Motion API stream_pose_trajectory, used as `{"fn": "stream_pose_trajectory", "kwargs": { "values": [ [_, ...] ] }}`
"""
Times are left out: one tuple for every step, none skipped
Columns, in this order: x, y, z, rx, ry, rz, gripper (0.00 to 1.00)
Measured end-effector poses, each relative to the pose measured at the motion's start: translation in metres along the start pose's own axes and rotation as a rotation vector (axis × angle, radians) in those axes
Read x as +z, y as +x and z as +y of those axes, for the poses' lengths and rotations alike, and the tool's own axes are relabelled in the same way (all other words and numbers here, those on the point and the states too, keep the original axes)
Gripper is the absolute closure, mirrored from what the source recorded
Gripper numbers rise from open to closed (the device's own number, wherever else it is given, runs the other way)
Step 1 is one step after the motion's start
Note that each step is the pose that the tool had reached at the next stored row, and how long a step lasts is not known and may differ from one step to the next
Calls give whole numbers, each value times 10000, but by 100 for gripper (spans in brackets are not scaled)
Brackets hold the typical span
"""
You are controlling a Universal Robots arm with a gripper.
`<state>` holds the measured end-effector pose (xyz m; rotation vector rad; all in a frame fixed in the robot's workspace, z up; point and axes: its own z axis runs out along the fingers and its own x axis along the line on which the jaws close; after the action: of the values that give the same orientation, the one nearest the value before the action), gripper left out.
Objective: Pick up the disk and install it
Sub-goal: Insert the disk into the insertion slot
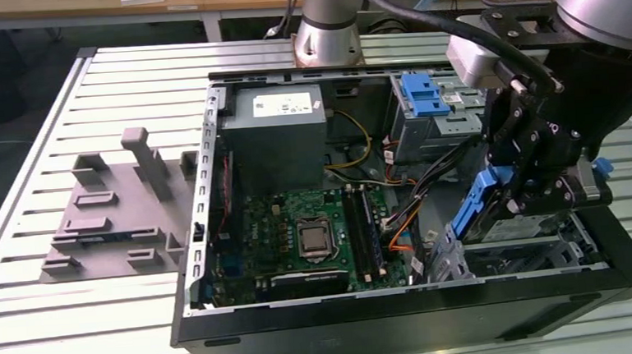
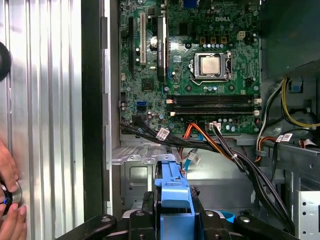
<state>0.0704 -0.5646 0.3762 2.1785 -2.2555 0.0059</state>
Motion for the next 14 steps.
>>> {"fn": "stream_pose_trajectory", "kwargs": {
  "values": [
    [6,0,0,0,0,1,64],
    [12,0,0,0,0,0,64],
    [19,0,0,0,0,-1,64],
    [26,0,0,0,0,-1,64],
    [32,0,0,0,0,0,64],
    [39,0,0,0,0,0,64],
    [45,0,0,0,0,0,64],
    [52,0,0,0,0,1,64],
    [58,0,0,0,0,0,64],
    [65,0,0,0,0,0,64],
    [71,0,0,0,0,0,64],
    [78,-1,-1,0,0,0,64],
    [86,-1,0,1,0,-1,64],
    [92,0,-1,0,0,0,64]
  ]
}}
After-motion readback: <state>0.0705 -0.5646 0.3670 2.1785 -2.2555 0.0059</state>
